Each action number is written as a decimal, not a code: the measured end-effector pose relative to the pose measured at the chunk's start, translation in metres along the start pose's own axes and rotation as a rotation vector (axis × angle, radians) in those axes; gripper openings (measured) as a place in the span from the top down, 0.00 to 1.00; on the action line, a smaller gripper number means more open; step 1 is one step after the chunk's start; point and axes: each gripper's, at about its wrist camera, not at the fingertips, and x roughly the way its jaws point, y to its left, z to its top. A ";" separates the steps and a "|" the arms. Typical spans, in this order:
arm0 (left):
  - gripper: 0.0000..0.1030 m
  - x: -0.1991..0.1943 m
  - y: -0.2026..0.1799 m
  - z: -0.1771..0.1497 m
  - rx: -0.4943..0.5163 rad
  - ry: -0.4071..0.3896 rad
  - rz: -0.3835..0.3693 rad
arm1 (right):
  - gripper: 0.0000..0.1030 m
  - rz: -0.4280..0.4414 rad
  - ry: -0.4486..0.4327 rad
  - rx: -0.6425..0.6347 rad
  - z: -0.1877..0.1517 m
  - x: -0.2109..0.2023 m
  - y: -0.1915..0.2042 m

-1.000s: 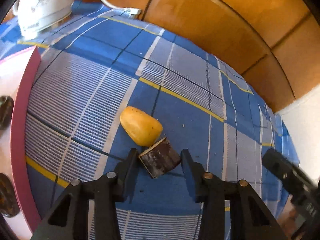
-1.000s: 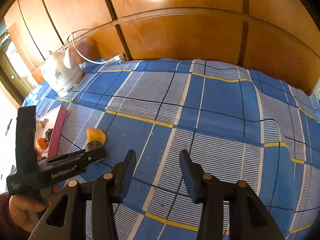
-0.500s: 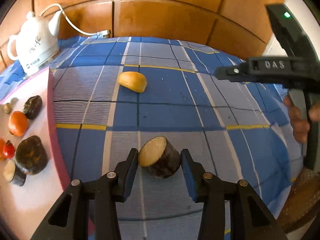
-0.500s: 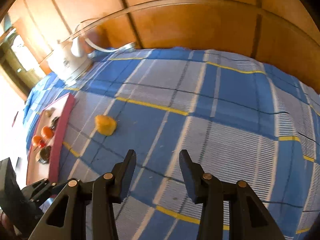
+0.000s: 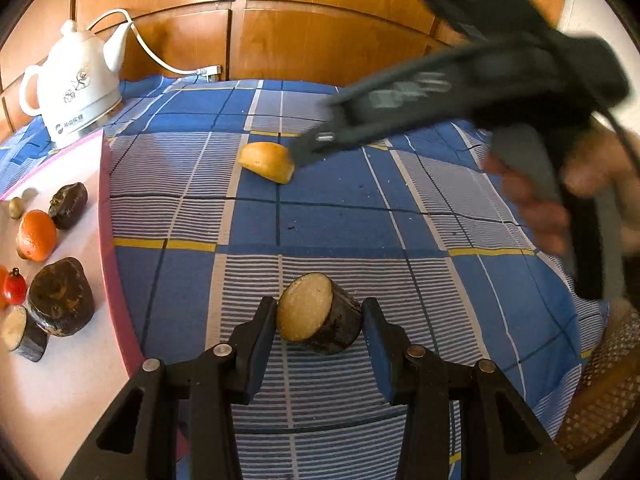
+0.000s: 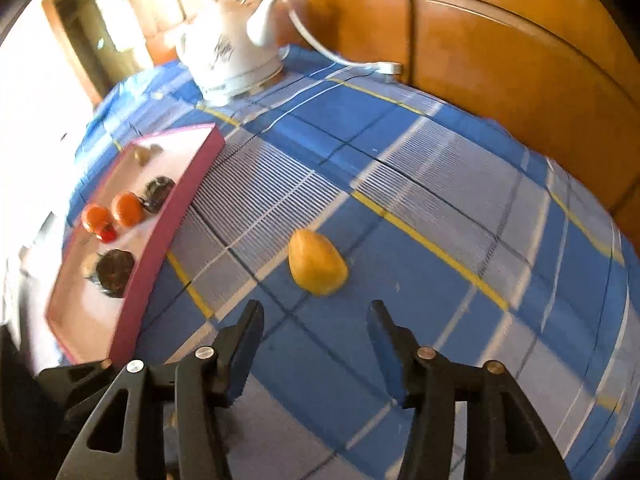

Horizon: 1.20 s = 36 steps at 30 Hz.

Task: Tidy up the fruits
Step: 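Lift the root piece with the left tool while the right tool grasps the yellow fruit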

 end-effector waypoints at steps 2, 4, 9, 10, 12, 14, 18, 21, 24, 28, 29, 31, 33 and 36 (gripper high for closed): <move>0.57 0.000 0.001 0.000 -0.003 -0.001 -0.005 | 0.47 -0.017 0.027 -0.041 0.010 0.012 0.005; 0.57 -0.001 0.002 0.000 -0.010 -0.001 -0.013 | 0.46 -0.035 0.053 -0.082 0.018 0.023 0.010; 0.57 -0.001 0.005 0.000 -0.026 0.000 -0.027 | 0.46 -0.082 0.103 -0.148 0.026 0.048 0.017; 0.57 0.000 0.006 0.001 -0.027 0.000 -0.028 | 0.47 -0.080 0.109 -0.149 0.026 0.051 0.017; 0.57 0.000 0.006 0.001 -0.026 0.000 -0.029 | 0.65 -0.087 0.109 -0.139 0.024 0.053 0.014; 0.57 0.000 0.005 0.000 -0.023 -0.002 -0.027 | 0.70 -0.080 0.087 -0.113 0.019 0.043 0.008; 0.57 0.000 0.005 0.001 -0.025 -0.003 -0.026 | 0.70 -0.099 0.089 -0.085 -0.001 0.023 0.000; 0.57 0.000 0.003 0.000 -0.020 -0.005 -0.022 | 0.70 -0.112 0.122 -0.043 -0.032 0.006 -0.012; 0.57 0.000 0.002 0.000 -0.016 -0.006 -0.015 | 0.70 -0.128 0.140 0.007 -0.062 -0.009 -0.023; 0.58 0.000 -0.001 0.002 -0.005 -0.003 -0.003 | 0.70 -0.145 0.130 0.059 -0.091 -0.019 -0.032; 0.58 -0.001 -0.001 0.003 -0.003 0.001 0.001 | 0.70 -0.142 0.120 0.075 -0.094 -0.021 -0.033; 0.58 -0.003 -0.002 0.004 -0.004 0.005 0.009 | 0.70 -0.135 0.103 0.100 -0.096 -0.026 -0.038; 0.58 -0.010 -0.002 0.005 -0.003 -0.007 0.015 | 0.70 -0.130 0.095 0.112 -0.097 -0.026 -0.040; 0.58 -0.028 -0.003 0.008 0.001 -0.047 0.025 | 0.70 -0.128 0.086 0.109 -0.098 -0.025 -0.041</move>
